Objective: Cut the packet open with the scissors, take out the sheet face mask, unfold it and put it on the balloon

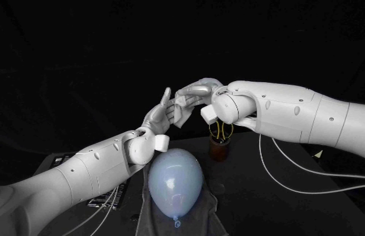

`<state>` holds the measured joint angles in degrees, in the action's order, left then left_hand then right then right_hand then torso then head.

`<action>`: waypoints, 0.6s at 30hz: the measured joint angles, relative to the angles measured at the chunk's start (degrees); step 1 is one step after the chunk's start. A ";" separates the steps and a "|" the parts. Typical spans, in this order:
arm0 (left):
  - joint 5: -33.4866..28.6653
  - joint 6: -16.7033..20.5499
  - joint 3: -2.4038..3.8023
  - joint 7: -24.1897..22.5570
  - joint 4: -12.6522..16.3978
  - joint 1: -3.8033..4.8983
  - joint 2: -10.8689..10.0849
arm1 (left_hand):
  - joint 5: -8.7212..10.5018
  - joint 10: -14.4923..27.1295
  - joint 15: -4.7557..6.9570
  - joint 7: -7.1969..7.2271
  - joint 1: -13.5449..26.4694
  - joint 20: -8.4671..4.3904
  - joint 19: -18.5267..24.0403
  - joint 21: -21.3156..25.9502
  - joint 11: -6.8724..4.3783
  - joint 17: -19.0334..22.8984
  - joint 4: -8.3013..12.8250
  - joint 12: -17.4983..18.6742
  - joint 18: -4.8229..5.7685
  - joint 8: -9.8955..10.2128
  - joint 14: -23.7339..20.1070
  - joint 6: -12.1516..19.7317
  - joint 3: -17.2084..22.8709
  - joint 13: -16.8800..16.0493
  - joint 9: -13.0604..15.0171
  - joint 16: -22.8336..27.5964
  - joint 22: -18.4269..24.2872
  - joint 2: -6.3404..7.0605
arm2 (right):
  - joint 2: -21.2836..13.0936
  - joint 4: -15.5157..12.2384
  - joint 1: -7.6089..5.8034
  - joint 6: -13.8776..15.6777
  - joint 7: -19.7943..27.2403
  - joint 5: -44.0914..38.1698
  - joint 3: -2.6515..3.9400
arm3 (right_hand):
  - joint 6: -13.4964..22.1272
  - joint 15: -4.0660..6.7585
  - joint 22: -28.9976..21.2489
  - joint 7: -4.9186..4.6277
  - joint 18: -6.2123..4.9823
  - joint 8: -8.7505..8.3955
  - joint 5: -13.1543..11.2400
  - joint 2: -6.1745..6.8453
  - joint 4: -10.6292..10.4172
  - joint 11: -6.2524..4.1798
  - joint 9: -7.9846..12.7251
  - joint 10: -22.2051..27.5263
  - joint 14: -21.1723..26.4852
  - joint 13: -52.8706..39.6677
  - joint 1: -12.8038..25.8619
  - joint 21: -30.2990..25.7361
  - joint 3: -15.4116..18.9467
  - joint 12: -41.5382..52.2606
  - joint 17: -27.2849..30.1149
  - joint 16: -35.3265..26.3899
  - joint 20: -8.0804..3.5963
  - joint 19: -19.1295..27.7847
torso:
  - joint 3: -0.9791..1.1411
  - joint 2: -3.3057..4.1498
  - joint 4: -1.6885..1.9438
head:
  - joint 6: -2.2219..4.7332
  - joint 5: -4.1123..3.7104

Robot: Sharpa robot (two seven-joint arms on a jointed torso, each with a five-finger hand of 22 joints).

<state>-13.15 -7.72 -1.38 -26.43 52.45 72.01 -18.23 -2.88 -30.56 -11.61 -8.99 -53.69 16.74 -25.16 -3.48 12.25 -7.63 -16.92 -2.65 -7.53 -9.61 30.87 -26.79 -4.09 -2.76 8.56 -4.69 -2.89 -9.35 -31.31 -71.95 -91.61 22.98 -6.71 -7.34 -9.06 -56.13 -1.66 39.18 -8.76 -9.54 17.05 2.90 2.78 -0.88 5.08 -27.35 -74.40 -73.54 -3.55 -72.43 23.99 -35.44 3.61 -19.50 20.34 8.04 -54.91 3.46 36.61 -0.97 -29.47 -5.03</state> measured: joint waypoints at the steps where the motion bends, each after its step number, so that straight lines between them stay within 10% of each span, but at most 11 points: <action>1: -0.05 -0.26 0.00 0.00 0.12 0.00 -0.02 | 0.00 -0.32 -0.12 -0.04 -0.25 0.06 -0.55 -0.08 0.16 -0.07 0.00 0.00 -0.01 0.00 0.54 -0.14 -0.45 -0.04 0.00 0.00 -0.06 -0.25 | 0.11 0.15 0.02 0.00 0.00 0.12 0.00 | 0.49 -0.30 -0.34 -0.47 0.21 -0.56 0.11 0.25 -0.83 0.35 0.39 1.15 0.28 0.00 1.17 -0.42 0.37 0.00 -0.09 -0.03 0.30 0.30 | 0.00 0.00 0.02 | 0.00 -0.03; 11: -0.57 -2.92 0.02 0.61 0.84 0.00 -0.40 | 0.00 -4.76 -0.91 -0.24 -0.66 -0.12 -9.80 -2.22 1.72 -1.01 0.08 -0.29 1.39 0.00 7.48 -0.75 -5.74 -0.24 0.10 -1.09 -0.67 -2.92 | 0.80 1.14 0.06 -0.12 0.41 1.76 0.00 | 6.13 -1.32 -4.16 -2.21 -0.14 -6.41 0.12 3.09 -6.06 1.88 3.72 4.14 -0.14 -0.11 6.41 -3.74 4.66 0.00 -1.35 -1.35 1.66 -0.88 | 0.01 -0.03 0.01 | 0.01 -0.07; 18: -0.92 -4.04 0.03 1.48 0.86 0.00 -0.58 | 0.00 -5.24 -1.08 -0.24 -0.97 -0.15 -14.01 -2.87 2.20 -1.04 0.05 -0.30 0.79 0.00 9.30 -0.75 -8.94 -0.24 -0.08 -1.08 -0.74 -4.12 | 0.91 1.36 0.09 -0.79 0.82 2.63 0.00 | 11.92 -1.35 -6.74 -2.22 -0.34 -10.64 0.12 2.41 -10.12 1.97 6.61 8.92 -2.32 -0.15 8.45 -5.08 8.98 0.01 -2.97 -1.71 1.50 -4.06 | 0.05 -0.05 -0.01 | 0.04 -0.04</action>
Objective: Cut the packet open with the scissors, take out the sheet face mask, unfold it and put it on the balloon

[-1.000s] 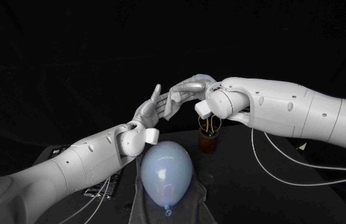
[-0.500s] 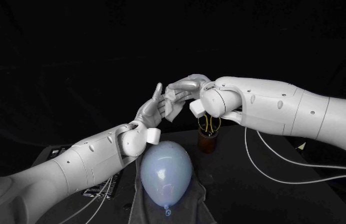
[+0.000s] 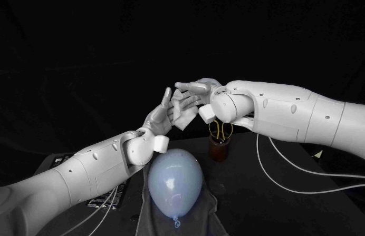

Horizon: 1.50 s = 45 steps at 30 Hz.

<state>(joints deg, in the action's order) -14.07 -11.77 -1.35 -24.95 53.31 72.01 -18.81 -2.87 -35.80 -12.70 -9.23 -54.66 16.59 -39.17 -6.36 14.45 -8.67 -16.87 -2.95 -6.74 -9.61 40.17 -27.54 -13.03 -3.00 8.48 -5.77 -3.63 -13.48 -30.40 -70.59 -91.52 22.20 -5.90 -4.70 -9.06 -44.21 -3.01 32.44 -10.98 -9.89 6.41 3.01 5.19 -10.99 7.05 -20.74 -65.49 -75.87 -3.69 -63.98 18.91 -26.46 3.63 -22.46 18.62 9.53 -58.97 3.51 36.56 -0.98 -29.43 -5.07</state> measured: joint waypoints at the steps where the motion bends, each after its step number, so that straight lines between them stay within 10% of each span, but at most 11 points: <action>1: -0.03 -0.11 0.00 0.15 0.01 0.00 0.00 | 0.00 0.00 0.09 0.02 0.05 0.01 -0.18 -0.02 0.00 -0.02 0.03 0.00 -0.42 0.00 0.10 0.02 -0.29 0.00 -0.02 0.00 0.00 -0.11 | 0.00 0.00 0.00 -0.13 0.06 0.08 0.00 | 1.22 0.12 -0.23 0.00 0.00 -0.48 0.00 0.00 -0.41 -0.13 0.64 0.58 -0.45 0.00 0.00 0.00 0.64 0.00 -0.26 0.00 -0.13 -0.48 | 0.00 0.00 0.00 | 0.00 0.00; 9: -0.15 -0.83 -0.02 1.57 -0.06 0.00 0.03 | 0.00 -0.66 0.42 0.21 -0.29 0.08 -6.02 -1.09 -0.03 -0.40 0.04 0.00 -1.39 0.20 3.30 0.21 -3.61 0.01 -0.08 -0.42 -0.36 -1.21 | -0.13 -0.11 0.00 -1.52 0.96 0.81 0.01 | 7.45 1.46 -0.28 0.57 0.04 -2.46 0.00 -0.83 -3.71 -0.90 4.07 3.41 -7.10 0.10 1.42 2.45 5.39 -0.01 -4.17 5.44 -1.79 -6.60 | 0.01 0.01 -0.01 | 0.01 -0.01; 19: -0.21 -1.56 -0.03 3.68 -0.53 0.00 0.01 | 0.00 -4.34 1.01 0.04 -0.89 0.01 -8.96 -1.38 -0.46 -0.69 0.04 -0.21 -2.14 0.20 6.33 -0.85 -7.84 -0.22 0.10 -1.04 -0.31 -2.27 | -0.54 -0.46 0.01 -3.81 2.17 1.58 0.02 | 22.79 1.98 3.33 2.20 0.16 -3.77 0.00 -3.85 -5.28 -0.26 10.76 10.99 -8.01 0.10 1.71 9.19 12.22 -0.01 -32.21 44.74 -2.67 -12.29 | 0.00 0.01 -0.01 | 0.12 0.07; 25: -0.23 -2.23 -0.03 4.65 -0.55 0.00 -0.08 | 0.00 -4.88 1.22 0.01 -1.21 0.01 -9.43 -1.37 -0.46 -0.75 0.05 -0.21 -2.13 0.20 7.00 -1.23 -8.46 -0.28 0.23 -1.04 -0.27 -2.59 | -1.17 -0.93 0.02 -4.86 2.65 1.76 0.03 | 24.62 1.43 2.85 2.47 0.17 -3.77 0.00 -4.22 -5.32 0.33 11.45 12.99 -8.04 0.10 2.09 9.52 13.40 -0.01 -30.90 45.57 -2.62 -12.26 | 0.01 0.01 -0.01 | 0.13 0.11; 36: -0.49 -2.63 -0.03 5.55 -0.01 0.00 -1.41 | 0.00 -7.42 1.22 -0.27 -8.96 0.01 -10.20 -0.36 -0.77 -0.56 0.13 -0.21 -3.03 -0.80 7.36 -4.00 -8.37 -0.34 0.95 -0.99 -0.13 -2.98 | -6.70 -3.92 -0.03 -5.05 11.13 4.06 0.03 | -3.95 0.27 -1.93 -0.54 0.29 4.87 0.21 -5.47 1.19 0.54 3.74 2.46 2.22 -0.22 -7.52 2.87 11.54 2.53 -11.56 27.02 -1.13 -5.54 | -0.01 0.01 -0.02 | -0.07 0.27; 40: -0.59 -2.53 -0.04 5.61 0.67 0.01 -2.44 | 0.00 -7.86 1.22 -0.39 -11.43 -0.01 -9.75 0.37 -0.52 -0.32 0.36 -0.21 -3.02 -1.11 7.36 -4.24 -8.61 -0.34 1.03 -0.56 -0.13 -2.90 | -10.40 -5.83 -0.18 -4.18 15.89 4.02 0.01 | -7.19 1.02 -2.99 0.04 0.34 5.12 0.21 -3.84 5.44 -0.43 4.27 -0.05 2.21 -0.18 -12.63 2.03 8.20 2.53 -9.64 24.42 -1.28 -5.32 | 0.00 0.01 -0.07 | -0.29 0.42; 45: -0.80 -2.16 -0.04 5.62 1.98 0.01 -3.84 | 0.00 -6.37 1.22 -0.11 -13.06 0.11 -7.55 1.14 -0.67 -0.16 0.20 -0.21 -3.02 -0.30 7.35 -2.71 -9.11 -0.31 0.48 0.01 -0.03 -3.01 | -14.92 -9.68 -0.23 -2.92 19.86 0.04 -0.15 | -10.88 3.53 -0.49 1.99 -0.10 5.56 2.74 -0.61 10.71 -2.87 4.92 -8.20 -3.61 -1.62 -16.57 6.27 3.97 5.14 -10.75 27.76 -4.09 -9.20 | 0.01 0.03 -0.07 | -0.48 0.54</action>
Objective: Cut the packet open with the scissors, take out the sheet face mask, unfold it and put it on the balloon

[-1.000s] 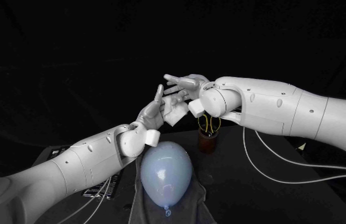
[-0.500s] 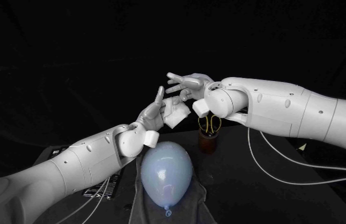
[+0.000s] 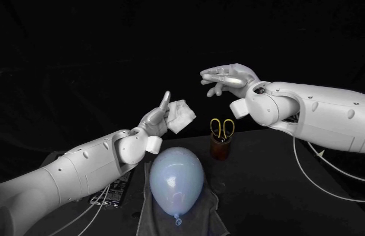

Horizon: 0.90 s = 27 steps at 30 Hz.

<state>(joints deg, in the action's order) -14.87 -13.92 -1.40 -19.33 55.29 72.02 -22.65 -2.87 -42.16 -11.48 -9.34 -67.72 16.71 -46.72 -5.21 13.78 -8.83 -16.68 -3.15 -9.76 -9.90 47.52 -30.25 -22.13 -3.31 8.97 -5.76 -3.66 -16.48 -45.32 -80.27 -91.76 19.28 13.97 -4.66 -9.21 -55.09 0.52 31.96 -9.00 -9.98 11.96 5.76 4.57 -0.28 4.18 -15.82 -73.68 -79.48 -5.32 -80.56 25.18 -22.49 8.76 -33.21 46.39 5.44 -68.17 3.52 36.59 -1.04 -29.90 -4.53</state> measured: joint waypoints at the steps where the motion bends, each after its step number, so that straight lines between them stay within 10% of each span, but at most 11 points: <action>1: -0.05 0.12 0.00 0.00 0.32 0.00 -0.28 | 0.00 0.77 0.00 0.01 -0.29 -0.03 0.37 0.24 0.05 0.08 0.00 0.00 0.01 0.19 0.00 0.44 0.00 0.05 -0.13 0.00 0.00 -0.03 | -0.74 -0.73 0.01 0.20 0.35 -1.36 -0.07 | -0.61 0.40 0.91 0.36 -0.01 0.00 0.76 0.65 0.64 -0.50 0.23 -1.50 -1.29 -0.74 0.24 1.22 -0.54 0.88 -2.82 3.00 -0.51 -0.51 | 0.00 0.01 0.01 | -0.08 0.03; 6: -0.44 0.79 -0.02 0.04 2.23 0.02 -1.89 | 0.00 2.54 -0.08 0.02 -6.35 0.07 0.86 0.62 0.45 0.22 1.36 0.00 0.01 0.40 0.08 0.81 2.56 0.11 -0.29 0.29 0.00 -0.11 | -4.11 -5.20 1.08 1.12 1.13 -11.80 -0.27 | -3.32 1.66 8.53 1.66 -0.01 -0.47 3.10 3.32 2.90 -2.00 1.27 -4.99 -4.30 -9.35 2.63 10.26 -2.80 10.22 -25.50 23.80 -1.79 -2.84 | 0.10 0.02 0.01 | -0.53 0.24; 11: -0.69 1.72 -0.05 0.36 4.54 0.06 -3.56 | 0.00 -0.80 -0.06 -0.05 -14.91 -0.17 0.33 0.86 0.06 0.26 5.69 -0.33 0.02 0.06 0.75 -1.51 7.48 -0.07 0.13 0.29 -0.03 0.54 | -6.66 -10.18 3.35 3.15 0.22 -26.84 -0.40 | -4.36 1.85 23.28 2.33 1.86 -1.23 3.36 3.62 3.90 -2.37 2.06 -2.11 -4.46 -37.57 4.98 26.12 -4.81 37.27 -39.71 34.88 -1.85 -6.00 | 0.13 0.05 0.03 | -0.96 0.47; 18: -0.81 3.12 -0.08 0.94 7.50 0.09 -5.60 | 0.00 -9.45 0.84 -1.24 -22.39 -0.05 -1.77 0.85 -1.17 0.14 10.31 -1.01 0.05 -2.67 2.87 -10.07 13.62 -0.44 1.84 0.29 -0.13 0.50 | -7.76 -14.66 6.45 9.60 -3.18 -46.80 -0.50 | -5.16 1.85 32.74 2.07 2.94 -1.23 2.11 3.48 4.55 -2.26 2.06 -8.01 -4.47 -67.19 5.71 36.01 -5.60 65.54 -41.70 40.18 -1.37 -8.35 | 0.14 0.09 0.07 | -1.51 0.70; 27: -0.42 5.27 -0.11 1.47 10.79 0.15 -7.39 | 0.00 -13.66 1.34 -2.47 -23.92 -0.11 -1.83 0.85 -2.62 0.39 8.96 -0.63 0.07 -3.00 3.37 -16.65 24.14 -0.31 1.22 0.64 -0.14 0.96 | -6.45 -16.10 8.74 17.84 -8.63 -62.94 -0.48 | -5.43 1.42 39.12 1.94 3.88 -1.24 0.67 3.18 4.79 -2.03 2.01 -10.26 -4.44 -69.73 6.61 42.83 -6.31 78.38 -41.88 42.40 -1.13 -10.74 | 0.07 0.14 0.10 | -2.01 0.73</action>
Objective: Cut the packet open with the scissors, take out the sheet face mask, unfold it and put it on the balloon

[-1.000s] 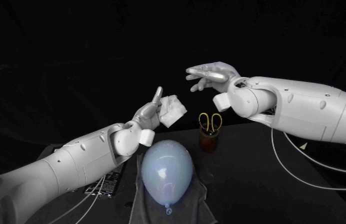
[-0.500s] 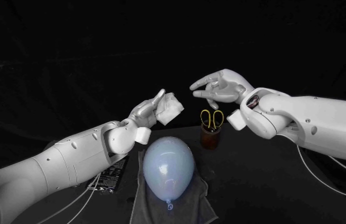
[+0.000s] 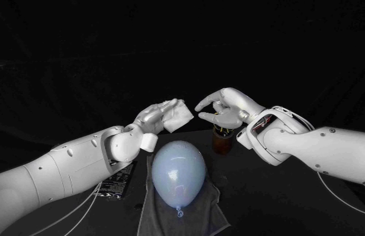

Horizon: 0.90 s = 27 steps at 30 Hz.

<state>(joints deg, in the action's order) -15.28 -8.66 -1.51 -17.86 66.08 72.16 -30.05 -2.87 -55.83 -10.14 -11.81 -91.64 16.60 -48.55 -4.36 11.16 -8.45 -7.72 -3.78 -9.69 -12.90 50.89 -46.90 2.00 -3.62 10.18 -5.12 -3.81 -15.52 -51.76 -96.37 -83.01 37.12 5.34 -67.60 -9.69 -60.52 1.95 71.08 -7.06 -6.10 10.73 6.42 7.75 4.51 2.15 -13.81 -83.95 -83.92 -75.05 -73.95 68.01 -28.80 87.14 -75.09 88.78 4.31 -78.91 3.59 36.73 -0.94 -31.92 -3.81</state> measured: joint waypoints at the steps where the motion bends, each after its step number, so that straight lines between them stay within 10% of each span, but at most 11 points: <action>1: 0.07 0.31 0.00 0.02 0.31 0.01 -0.18 | 0.01 -0.31 0.05 -0.17 0.91 0.00 0.00 0.00 -0.02 0.09 -1.02 0.00 0.00 0.37 0.05 -0.66 2.93 0.00 -0.35 0.10 0.00 0.50 | 0.34 0.01 0.20 0.81 -0.73 -1.47 0.00 | -0.08 0.00 0.18 -0.08 0.00 0.00 -0.06 -0.23 0.00 0.00 0.00 0.00 0.00 -0.01 0.24 0.01 0.00 0.37 0.01 0.00 0.00 0.00 | -0.01 0.00 0.00 | -0.11 0.00; 10: 0.52 1.96 -0.02 0.15 2.39 0.04 -1.46 | 0.22 -1.02 0.19 -0.84 9.10 0.00 0.01 0.00 -0.01 0.61 -4.87 0.00 0.02 1.96 0.62 -3.34 25.54 0.00 -1.49 0.69 0.00 10.81 | 2.14 0.42 1.40 5.08 -4.91 -8.18 0.00 | -0.10 -0.01 0.51 -0.06 0.02 0.00 -0.55 -0.31 -0.16 0.01 0.00 0.00 0.01 0.00 0.31 0.28 -0.16 0.88 0.20 0.00 0.00 0.00 | -0.07 -0.05 0.00 | -0.65 0.04; 14: 0.68 2.62 -0.03 0.24 3.67 0.06 -2.15 | 0.22 -1.02 0.09 -1.07 11.62 0.00 0.01 -0.01 -0.01 0.70 -4.80 0.00 0.03 1.97 0.72 -3.58 30.49 -0.01 -1.48 0.69 0.00 13.12 | 3.16 0.88 1.77 6.85 -6.38 -10.39 -0.01 | -0.16 -0.01 0.53 0.00 0.03 0.00 -0.55 -0.54 -0.23 0.00 0.01 0.01 0.01 0.01 0.54 0.28 -0.22 0.88 0.19 0.10 0.00 0.00 | -0.10 -0.07 -0.03 | -0.90 -0.04; 27: 0.80 4.55 -0.05 0.57 8.68 0.08 -4.26 | 0.22 -0.69 0.32 -1.07 15.13 -0.14 -0.55 -0.01 0.32 0.58 -4.59 0.00 0.06 2.59 3.01 -3.58 34.79 -0.01 -1.46 0.45 -0.07 13.65 | 6.53 2.84 2.55 11.13 -8.67 -15.92 0.00 | 0.11 -0.21 0.59 -0.27 0.07 -0.33 -1.57 -0.53 -0.32 0.00 0.14 0.02 -0.19 0.13 0.53 0.25 -0.31 0.88 0.16 0.25 0.00 0.01 | -0.10 -0.06 0.01 | -1.46 -0.15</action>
<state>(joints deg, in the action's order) -14.48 -4.11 -1.55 -17.29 74.76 72.24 -34.31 -2.65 -56.52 -9.81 -12.88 -76.51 16.46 -49.10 -4.37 11.49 -7.87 -12.31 -3.78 -9.62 -10.31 53.90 -50.48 36.79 -3.63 8.73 -4.67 -3.88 -1.87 -45.23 -93.53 -80.47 48.24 -3.33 -83.52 -9.69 -60.41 1.73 71.67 -7.34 -6.03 10.39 4.85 7.22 4.18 2.16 -13.68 -83.93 -84.11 -74.92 -73.42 68.26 -29.11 88.02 -74.94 89.03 4.32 -78.90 3.49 36.67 -0.94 -33.38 -3.96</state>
